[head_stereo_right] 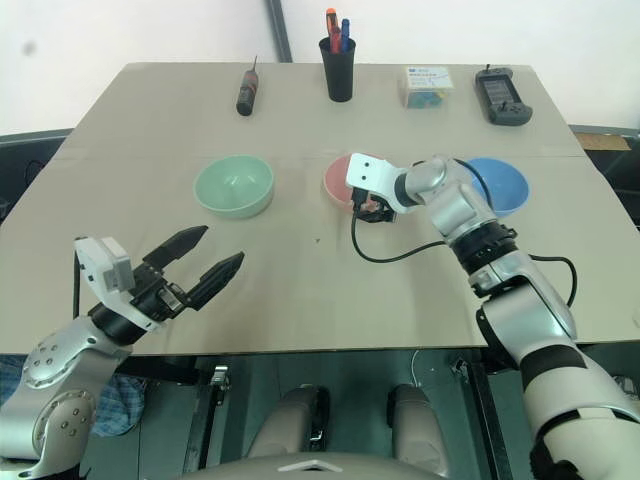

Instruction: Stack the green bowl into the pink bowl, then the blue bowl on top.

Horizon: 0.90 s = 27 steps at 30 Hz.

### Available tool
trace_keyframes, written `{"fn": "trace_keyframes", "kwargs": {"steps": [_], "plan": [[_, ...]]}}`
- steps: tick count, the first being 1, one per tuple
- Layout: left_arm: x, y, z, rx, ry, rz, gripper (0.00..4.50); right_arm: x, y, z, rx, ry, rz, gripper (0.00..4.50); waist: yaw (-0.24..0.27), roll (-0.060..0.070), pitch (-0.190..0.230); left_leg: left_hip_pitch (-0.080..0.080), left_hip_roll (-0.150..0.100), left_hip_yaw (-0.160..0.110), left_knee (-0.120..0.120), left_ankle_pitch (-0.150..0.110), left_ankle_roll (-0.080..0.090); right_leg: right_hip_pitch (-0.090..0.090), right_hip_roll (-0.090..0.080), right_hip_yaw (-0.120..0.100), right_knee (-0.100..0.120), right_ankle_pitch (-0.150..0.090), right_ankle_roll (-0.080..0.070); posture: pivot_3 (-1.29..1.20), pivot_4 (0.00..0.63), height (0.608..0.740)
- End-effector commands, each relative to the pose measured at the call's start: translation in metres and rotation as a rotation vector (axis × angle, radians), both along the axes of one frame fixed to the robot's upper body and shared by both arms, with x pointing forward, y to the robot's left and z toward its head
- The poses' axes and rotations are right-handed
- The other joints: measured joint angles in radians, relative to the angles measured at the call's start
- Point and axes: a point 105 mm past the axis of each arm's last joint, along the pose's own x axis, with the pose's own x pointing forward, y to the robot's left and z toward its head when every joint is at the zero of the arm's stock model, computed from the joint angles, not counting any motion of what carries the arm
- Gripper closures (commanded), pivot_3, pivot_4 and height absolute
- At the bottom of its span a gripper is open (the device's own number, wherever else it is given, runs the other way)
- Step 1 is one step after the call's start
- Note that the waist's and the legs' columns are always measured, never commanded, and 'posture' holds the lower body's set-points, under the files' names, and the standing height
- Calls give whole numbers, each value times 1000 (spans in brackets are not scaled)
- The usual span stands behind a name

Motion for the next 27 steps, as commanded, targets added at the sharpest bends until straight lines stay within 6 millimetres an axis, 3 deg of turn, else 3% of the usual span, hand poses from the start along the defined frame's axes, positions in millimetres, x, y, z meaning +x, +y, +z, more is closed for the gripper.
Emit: {"fn": "trace_keyframes", "kwargs": {"steps": [1, 6, 10, 13, 17, 21, 27], "plan": [[-5, -5, 10, 25, -50, -13, 0, 5, 9, 18, -1, -72, 30, 2741, -1, 0, 0, 0, 0, 0, 0, 0, 0, 0, 0, 0, 0, 0, 0, 0, 150, 740], [-2, -3, 10, 27, -51, -15, 0, 2, 15, 23, 10, -75, 60, 4479, -3, 0, 0, 0, 0, 0, -1, 0, 0, -1, 0, 0, 0, 0, 0, 0, 150, 740], [1, -5, 8, 31, -49, -35, 0, -7, 15, 27, -7, -91, 105, 4479, -1, 1, 0, 0, 0, 0, -1, 0, 0, -1, 0, 0, 0, 0, 0, 0, 150, 740], [2, -6, 7, 34, -49, -45, 0, -25, 15, 31, -41, -103, 175, 4479, 0, 1, 0, -2, 0, -1, -1, 0, 0, -2, 0, 0, 0, 0, 0, 0, 150, 740], [7, -7, 7, 40, -47, -66, 0, -69, 13, 20, -71, -13, 266, 4479, 2, 0, 0, -3, 0, -2, -1, 0, 0, -3, 0, -2, -1, 0, 0, 0, 150, 740], [9, -9, 5, 36, -36, -88, 0, -92, 9, 12, -98, 29, 281, 4479, 1, 1, 0, -5, 0, -3, 0, 0, 0, -3, 0, -3, -1, 0, 0, 0, 150, 740], [16, -12, 5, 48, -37, -114, 0, -103, 13, 4, -90, 41, 255, 4479, 0, 1, 0, -5, 0, -4, 0, 0, 0, -3, 0, -4, 0, 0, 0, 0, 150, 740]]}}
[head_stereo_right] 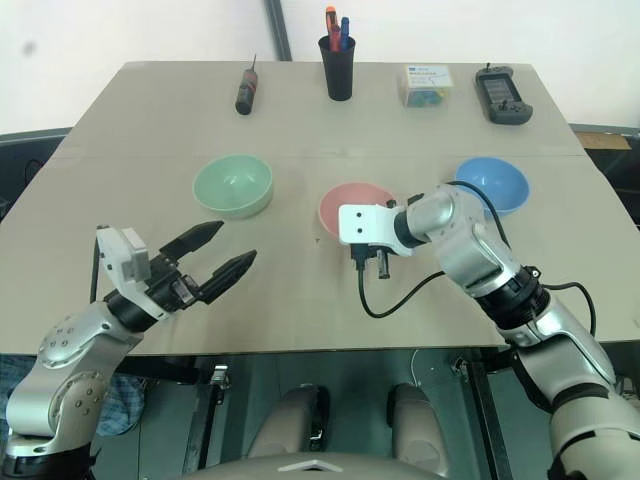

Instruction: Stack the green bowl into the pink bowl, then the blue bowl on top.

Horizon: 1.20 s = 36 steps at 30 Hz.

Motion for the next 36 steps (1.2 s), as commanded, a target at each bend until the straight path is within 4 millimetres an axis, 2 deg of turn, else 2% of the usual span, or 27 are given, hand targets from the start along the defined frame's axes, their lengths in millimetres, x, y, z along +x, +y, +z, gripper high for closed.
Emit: {"fn": "trace_keyframes", "kwargs": {"steps": [1, 8, 9, 11, 13, 17, 20, 23, 27, 30, 36], "plan": [[1, -3, 3, 18, -21, -23, 0, -2, 5, 6, 27, -43, -9, 4479, 0, 0, 0, 0, 0, 0, 0, 0, 0, 0, 0, 0, 0, 0, 0, 0, 150, 740], [5, -5, 2, 31, -21, -40, 0, 4, 4, 8, 44, -76, -40, 1946, 2, 0, 0, -2, -1, 0, 1, 0, 0, 0, -1, -1, -1, 0, 0, 0, 150, 740], [6, -5, 2, 32, -21, -42, 0, 4, 3, 10, 51, -77, -44, 1410, 2, 0, 0, -2, -1, 0, 1, 0, 0, 0, -1, -1, -1, 0, 0, 0, 150, 740], [6, -6, 2, 37, -23, -46, 0, 2, 0, 18, 75, -70, -54, 902, 2, 0, 0, -2, -1, 0, 1, 0, 0, 0, -1, -1, -1, 0, 0, 0, 150, 740], [7, -5, 2, 38, -23, -45, 0, -5, -5, 28, 123, -26, -69, 110, 2, 0, 0, -3, -1, -1, 1, 0, 0, -1, -1, -1, -1, 0, 0, 0, 150, 740], [8, -3, 4, 51, -23, -33, 0, -25, -23, 53, 249, 111, -115, 42, 5, 0, 0, -5, -1, -3, 1, 0, 0, -2, -1, -3, -1, 0, 0, 0, 150, 740], [16, 0, 9, 96, -53, 3, 0, -36, -34, 77, 429, 222, -166, 42, 5, 0, 0, -5, -1, -4, 1, 0, 0, -2, -1, -3, -2, 0, 0, 0, 150, 740], [29, 3, 12, 172, -57, 40, 0, -37, -56, 100, 608, 196, -221, 42, 10, 0, 0, -5, -1, -5, 1, 0, 0, -1, -1, -5, -1, 0, 0, 0, 150, 740], [43, 0, 10, 261, -39, 42, 0, -44, -85, 109, 690, 177, -274, 42, 12, 0, 0, -5, -1, -4, 1, 0, 0, 0, -1, -5, -1, 0, 0, 0, 150, 740], [55, -2, 10, 342, -32, 47, 0, -51, -98, 115, 735, 172, -294, 42, 12, 0, 0, -6, -1, -3, 1, 0, 0, -1, -1, -4, -2, 0, 0, 0, 150, 740], [82, -7, 18, 461, -45, 87, 0, -71, -104, 129, 806, 145, -236, 42, 4, 0, 0, -5, -1, -3, 1, 0, 0, -1, -1, -4, -1, 0, 0, 0, 150, 740]]}}
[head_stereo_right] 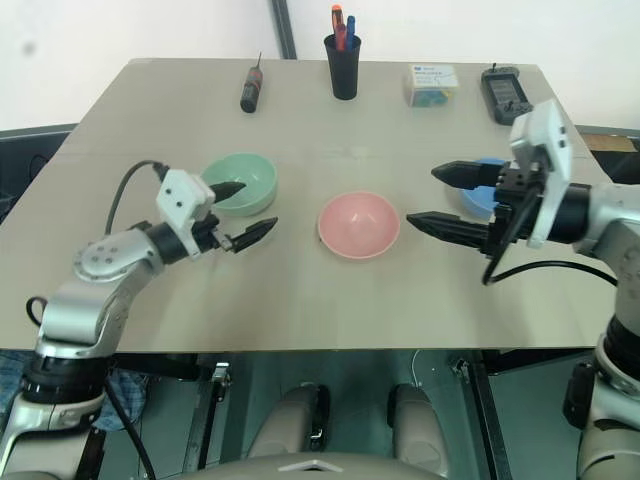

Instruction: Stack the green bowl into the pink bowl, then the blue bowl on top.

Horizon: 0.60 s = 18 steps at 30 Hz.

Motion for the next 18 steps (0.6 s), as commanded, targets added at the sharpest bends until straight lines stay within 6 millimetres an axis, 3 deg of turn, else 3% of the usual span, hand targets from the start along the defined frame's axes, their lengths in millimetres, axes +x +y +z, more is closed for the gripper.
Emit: {"fn": "trace_keyframes", "kwargs": {"steps": [1, 8, 18], "plan": [[11, 5, 5, 68, -17, 40, 0, -14, -1, 15, 23, -81, 25, 42, -5, 0, 0, 0, 0, 0, 0, 0, 0, 0, 0, 0, 0, 0, 0, 0, 150, 740], [31, 15, 2, 176, -5, 101, 0, -21, 1, 22, 57, -102, 37, 42, -3, 0, 0, 0, 0, 0, 0, 0, 0, 0, 0, 0, 0, 0, 0, 0, 150, 740], [38, 28, -1, 268, 16, 170, 0, -24, 2, 23, 70, -155, 43, 42, -3, 0, 0, -1, 0, 0, 0, 0, 0, 0, 0, 0, 0, 0, 0, 0, 150, 740]]}}
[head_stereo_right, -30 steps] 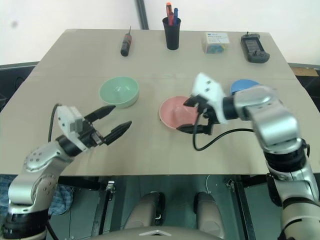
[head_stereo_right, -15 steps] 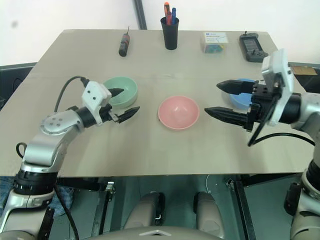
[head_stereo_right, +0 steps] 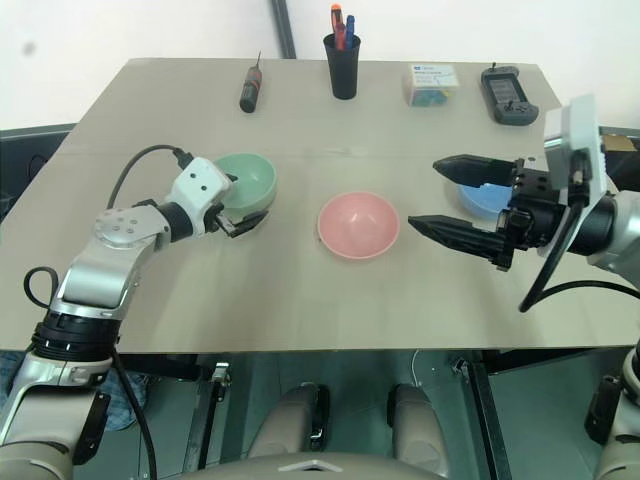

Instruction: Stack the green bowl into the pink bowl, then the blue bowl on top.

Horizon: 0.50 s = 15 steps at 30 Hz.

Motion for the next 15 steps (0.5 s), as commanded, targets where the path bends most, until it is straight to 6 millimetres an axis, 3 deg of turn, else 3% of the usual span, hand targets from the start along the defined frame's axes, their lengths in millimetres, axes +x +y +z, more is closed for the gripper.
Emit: {"fn": "trace_keyframes", "kwargs": {"steps": [1, 13, 15], "plan": [[2, 4, 10, 44, -31, 16, 0, -5, 0, 10, -3, -84, -2, 42, 0, 0, 0, 0, 0, 0, 0, 0, 0, 0, 0, 0, 0, 0, 0, 0, 150, 740], [14, -6, -19, 99, 80, -32, 0, -3, -1, 8, -5, -120, -15, 42, 2, 0, 0, 0, 0, 0, 1, 0, 0, 0, 0, 0, 0, 0, 0, 0, 150, 740], [19, -9, -18, 108, 73, -38, 407, -2, -2, 8, -6, -122, -22, 0, 3, 0, 0, 0, 0, 0, 1, 0, 0, 0, 0, 0, 0, 0, 0, 0, 150, 740]]}}
